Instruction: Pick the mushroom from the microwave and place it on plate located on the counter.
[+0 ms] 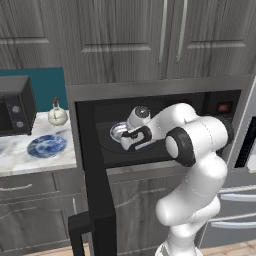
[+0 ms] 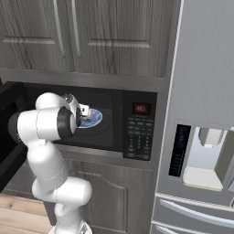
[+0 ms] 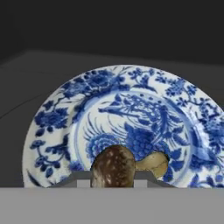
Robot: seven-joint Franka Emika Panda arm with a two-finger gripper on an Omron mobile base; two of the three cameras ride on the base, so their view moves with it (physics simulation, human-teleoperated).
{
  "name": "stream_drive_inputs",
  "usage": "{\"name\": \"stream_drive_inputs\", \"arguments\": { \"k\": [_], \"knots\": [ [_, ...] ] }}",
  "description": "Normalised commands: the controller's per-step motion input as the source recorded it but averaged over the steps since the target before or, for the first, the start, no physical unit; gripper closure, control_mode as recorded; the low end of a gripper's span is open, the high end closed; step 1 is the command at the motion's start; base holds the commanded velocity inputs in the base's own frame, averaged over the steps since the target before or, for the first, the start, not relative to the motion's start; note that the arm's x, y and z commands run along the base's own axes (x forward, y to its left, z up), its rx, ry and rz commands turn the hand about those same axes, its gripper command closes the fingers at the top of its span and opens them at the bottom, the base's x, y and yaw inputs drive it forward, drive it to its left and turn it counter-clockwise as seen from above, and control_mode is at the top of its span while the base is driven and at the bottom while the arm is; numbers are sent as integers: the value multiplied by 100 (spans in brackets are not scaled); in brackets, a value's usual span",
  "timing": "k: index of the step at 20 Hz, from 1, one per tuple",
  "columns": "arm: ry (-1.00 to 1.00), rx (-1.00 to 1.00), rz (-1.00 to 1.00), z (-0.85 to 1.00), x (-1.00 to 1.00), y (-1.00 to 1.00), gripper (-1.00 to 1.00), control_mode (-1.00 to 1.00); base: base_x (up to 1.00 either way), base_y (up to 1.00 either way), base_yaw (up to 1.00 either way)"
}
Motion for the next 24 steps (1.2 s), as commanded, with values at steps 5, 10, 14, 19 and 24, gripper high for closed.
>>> {"name": "stream_drive_inputs", "arguments": {
  "k": [5,10,14,19,24],
  "knots": [
    [-4,0,0,31,-53,-1,100,-100,0,0,0],
    [1,0,-1,67,-50,-8,100,-100,0,0,0],
    [3,0,-2,59,-55,-20,100,-100,0,0,0],
    [4,0,-1,52,-62,-45,100,-100,0,0,0],
    [5,0,0,53,-69,-37,100,-100,0,0,0]
  ]
}}
